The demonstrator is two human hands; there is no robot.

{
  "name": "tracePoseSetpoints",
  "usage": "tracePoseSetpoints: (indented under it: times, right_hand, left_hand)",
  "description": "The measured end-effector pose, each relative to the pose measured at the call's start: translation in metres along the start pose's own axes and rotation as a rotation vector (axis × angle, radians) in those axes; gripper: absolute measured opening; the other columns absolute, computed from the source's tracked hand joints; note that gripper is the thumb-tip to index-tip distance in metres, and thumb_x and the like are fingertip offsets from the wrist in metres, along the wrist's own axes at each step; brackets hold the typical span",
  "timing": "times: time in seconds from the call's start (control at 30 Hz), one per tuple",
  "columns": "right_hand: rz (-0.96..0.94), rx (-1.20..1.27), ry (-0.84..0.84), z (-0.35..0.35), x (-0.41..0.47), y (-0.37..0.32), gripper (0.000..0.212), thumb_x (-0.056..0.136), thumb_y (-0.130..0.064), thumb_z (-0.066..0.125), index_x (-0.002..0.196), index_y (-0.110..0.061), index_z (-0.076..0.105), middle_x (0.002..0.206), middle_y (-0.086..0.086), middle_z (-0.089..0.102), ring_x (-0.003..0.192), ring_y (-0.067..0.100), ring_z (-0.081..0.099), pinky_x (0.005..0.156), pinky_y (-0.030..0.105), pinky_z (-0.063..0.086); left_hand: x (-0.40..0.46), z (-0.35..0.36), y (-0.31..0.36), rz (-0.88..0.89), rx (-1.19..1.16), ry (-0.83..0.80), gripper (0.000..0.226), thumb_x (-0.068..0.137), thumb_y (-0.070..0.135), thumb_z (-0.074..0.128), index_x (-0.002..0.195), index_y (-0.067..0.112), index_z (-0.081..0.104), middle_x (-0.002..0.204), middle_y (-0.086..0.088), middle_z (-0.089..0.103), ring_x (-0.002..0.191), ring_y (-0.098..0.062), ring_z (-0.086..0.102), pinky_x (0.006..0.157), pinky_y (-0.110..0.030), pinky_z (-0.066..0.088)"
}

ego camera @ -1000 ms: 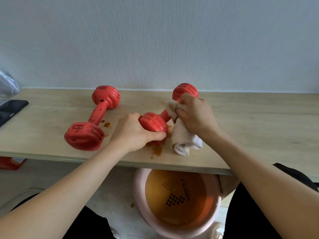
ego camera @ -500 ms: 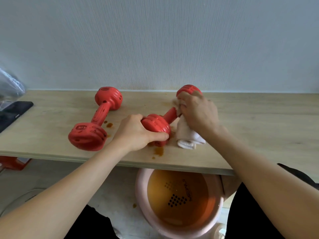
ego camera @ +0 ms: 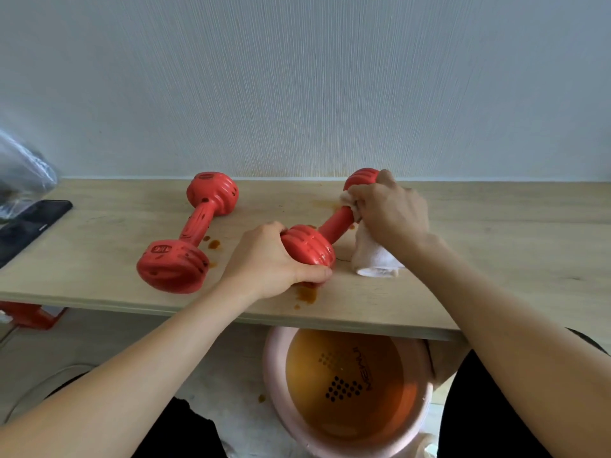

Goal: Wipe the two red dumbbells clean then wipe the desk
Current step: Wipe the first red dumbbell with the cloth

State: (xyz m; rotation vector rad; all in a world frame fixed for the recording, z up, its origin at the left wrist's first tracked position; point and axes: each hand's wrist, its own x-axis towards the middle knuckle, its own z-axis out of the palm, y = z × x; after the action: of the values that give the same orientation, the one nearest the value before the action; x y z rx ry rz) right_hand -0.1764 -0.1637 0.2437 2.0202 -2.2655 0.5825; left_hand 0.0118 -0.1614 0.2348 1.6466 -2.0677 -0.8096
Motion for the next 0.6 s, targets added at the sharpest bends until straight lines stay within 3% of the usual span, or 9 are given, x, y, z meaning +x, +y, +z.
tracePoseSetpoints:
  times: [0.13, 0.3, 0.47, 0.6]
  right_hand:
    - [0.019, 0.049, -0.028, 0.004, 0.001, 0.003, 0.021, 0.094, -0.031, 0.046, 0.099, -0.032, 0.066, 0.106, 0.006, 0.045, 0.091, 0.036, 0.056, 0.068, 0.033, 0.031]
    - [-0.142, 0.201, -0.093, 0.004, -0.018, -0.009, 0.023, 0.091, -0.025, 0.048, 0.100, -0.031, 0.068, 0.103, 0.002, 0.048, 0.086, 0.027, 0.057, 0.067, 0.034, 0.042]
    - [-0.202, 0.285, -0.187, 0.005, -0.028, -0.011, 0.035, 0.093, -0.019, 0.051, 0.124, -0.033, 0.061, 0.114, 0.006, 0.051, 0.100, 0.027, 0.058, 0.085, 0.041, 0.048]
    - [-0.215, 0.345, -0.246, -0.006, -0.032, -0.005, 0.033, 0.093, -0.014, 0.055, 0.121, -0.026, 0.064, 0.122, 0.002, 0.059, 0.110, 0.021, 0.056, 0.093, 0.036, 0.045]
  left_hand:
    - [0.002, -0.001, 0.001, -0.003, 0.012, -0.004, 0.096, 0.021, 0.068, 0.073, 0.102, 0.020, 0.056, 0.097, 0.004, 0.063, 0.088, -0.016, 0.061, 0.082, -0.041, 0.053]
    - [0.002, -0.002, 0.003, -0.045, -0.009, 0.006, 0.084, 0.025, 0.065, 0.075, 0.093, 0.020, 0.055, 0.089, 0.005, 0.062, 0.083, -0.016, 0.061, 0.079, -0.040, 0.053]
    - [-0.002, 0.001, 0.005, -0.058, 0.004, 0.030, 0.093, 0.019, 0.069, 0.073, 0.096, 0.021, 0.054, 0.093, 0.004, 0.064, 0.085, -0.017, 0.062, 0.080, -0.041, 0.054]
    - [-0.007, 0.005, 0.011, -0.037, 0.100, 0.063, 0.090, 0.028, 0.065, 0.080, 0.102, 0.020, 0.054, 0.097, 0.004, 0.062, 0.086, -0.017, 0.060, 0.077, -0.036, 0.053]
